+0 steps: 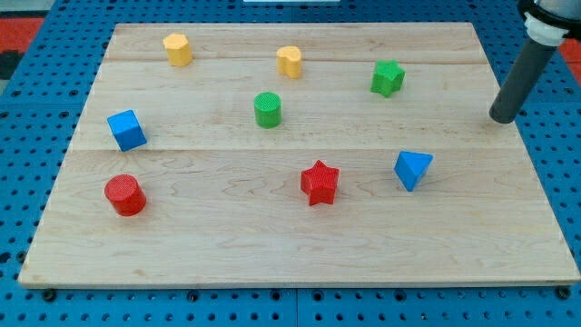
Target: Slide the blue triangle to the center
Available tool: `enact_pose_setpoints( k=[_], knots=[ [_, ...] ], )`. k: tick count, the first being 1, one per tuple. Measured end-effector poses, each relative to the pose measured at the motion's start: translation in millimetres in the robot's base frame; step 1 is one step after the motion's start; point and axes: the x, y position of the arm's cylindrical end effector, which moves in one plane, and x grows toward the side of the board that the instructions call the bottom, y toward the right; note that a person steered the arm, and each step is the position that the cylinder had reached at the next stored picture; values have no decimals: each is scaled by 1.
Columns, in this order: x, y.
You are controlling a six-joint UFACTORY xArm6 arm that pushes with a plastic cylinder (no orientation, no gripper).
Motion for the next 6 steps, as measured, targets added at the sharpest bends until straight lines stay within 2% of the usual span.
enact_pose_setpoints(
  k=[1,2,3,4,5,6],
  knots=[
    [24,0],
    [67,1],
    [38,-21],
    [44,-30],
    [99,-91],
    [73,-186]
  ],
)
